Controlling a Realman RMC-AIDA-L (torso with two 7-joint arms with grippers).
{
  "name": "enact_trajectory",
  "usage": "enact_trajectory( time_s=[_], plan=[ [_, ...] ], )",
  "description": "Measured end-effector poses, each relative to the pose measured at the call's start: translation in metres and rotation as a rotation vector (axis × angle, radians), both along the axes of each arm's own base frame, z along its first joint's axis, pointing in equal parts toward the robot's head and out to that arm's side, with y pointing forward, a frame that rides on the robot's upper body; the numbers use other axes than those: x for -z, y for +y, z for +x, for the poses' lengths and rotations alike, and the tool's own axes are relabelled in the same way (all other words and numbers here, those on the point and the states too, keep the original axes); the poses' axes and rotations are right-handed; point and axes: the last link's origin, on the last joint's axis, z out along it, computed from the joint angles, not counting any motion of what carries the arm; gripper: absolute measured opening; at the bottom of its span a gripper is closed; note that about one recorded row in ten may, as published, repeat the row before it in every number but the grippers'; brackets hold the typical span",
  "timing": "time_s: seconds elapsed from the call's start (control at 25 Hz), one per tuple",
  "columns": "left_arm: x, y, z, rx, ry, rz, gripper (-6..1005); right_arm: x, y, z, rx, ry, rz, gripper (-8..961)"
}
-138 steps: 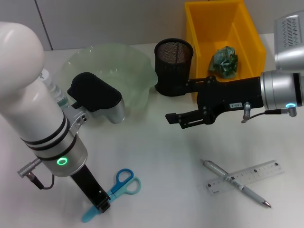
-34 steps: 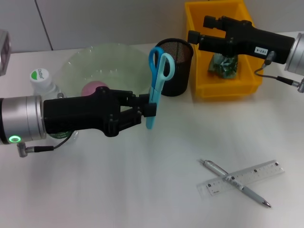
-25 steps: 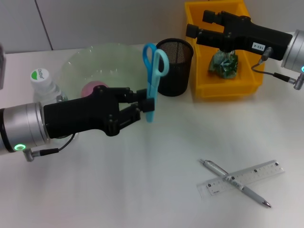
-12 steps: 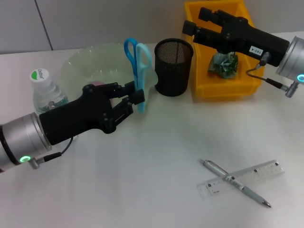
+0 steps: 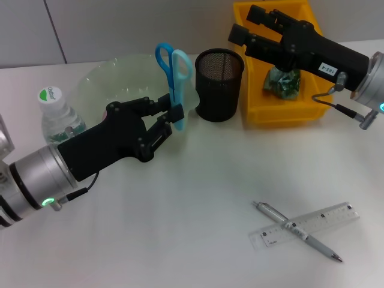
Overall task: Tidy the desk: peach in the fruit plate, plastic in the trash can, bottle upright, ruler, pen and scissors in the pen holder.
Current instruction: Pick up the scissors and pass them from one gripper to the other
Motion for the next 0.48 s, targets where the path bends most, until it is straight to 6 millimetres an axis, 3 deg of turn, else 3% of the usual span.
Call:
enact_trajectory(
  time_s=[0.48],
  plan=[
    [0.017, 0.009, 0.007, -0.052, 0.042, 0.043, 211, -0.005, -0.026, -0.004, -0.134, 0.098, 0.056, 817]
  ],
)
